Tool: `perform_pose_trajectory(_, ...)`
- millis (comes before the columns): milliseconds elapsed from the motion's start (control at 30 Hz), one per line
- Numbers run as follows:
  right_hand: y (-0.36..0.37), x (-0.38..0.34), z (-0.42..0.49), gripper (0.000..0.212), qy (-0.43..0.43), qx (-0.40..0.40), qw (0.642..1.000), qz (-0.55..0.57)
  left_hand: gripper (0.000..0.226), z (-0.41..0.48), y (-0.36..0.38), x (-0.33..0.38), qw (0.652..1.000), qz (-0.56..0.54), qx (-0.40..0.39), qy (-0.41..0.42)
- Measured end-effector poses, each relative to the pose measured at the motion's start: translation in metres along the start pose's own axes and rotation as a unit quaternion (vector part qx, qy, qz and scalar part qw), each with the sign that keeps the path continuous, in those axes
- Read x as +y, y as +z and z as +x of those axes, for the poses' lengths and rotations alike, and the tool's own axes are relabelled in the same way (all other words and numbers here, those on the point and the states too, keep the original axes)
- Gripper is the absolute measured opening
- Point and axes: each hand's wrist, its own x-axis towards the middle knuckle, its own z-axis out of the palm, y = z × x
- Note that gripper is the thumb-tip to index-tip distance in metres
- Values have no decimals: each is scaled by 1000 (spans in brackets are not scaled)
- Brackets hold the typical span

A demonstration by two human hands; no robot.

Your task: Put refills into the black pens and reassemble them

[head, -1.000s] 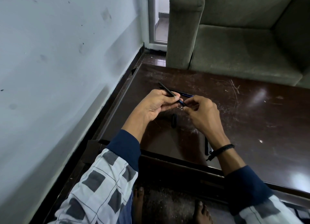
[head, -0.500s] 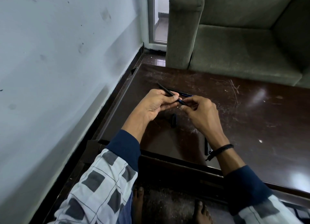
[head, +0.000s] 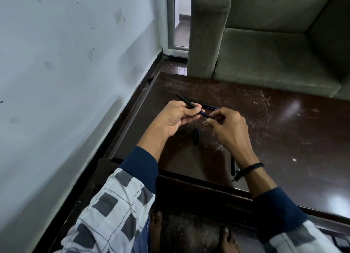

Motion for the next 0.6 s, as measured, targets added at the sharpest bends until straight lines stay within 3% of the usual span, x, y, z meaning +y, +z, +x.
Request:
perform_pose_trajectory(267,-1,-2,0,19,5,-2,1000,14,11,-2,1,2,1000,-4,3,2)
perform_pose_trajectory(400,0,0,0,6,4,-4,1000,2,11,-2,1,2,1000,-3,1,-1)
perform_pose_trajectory(600,-2,-4,-2,20,6,-11,1000,15,11,-1,1,2,1000,-9,4,1)
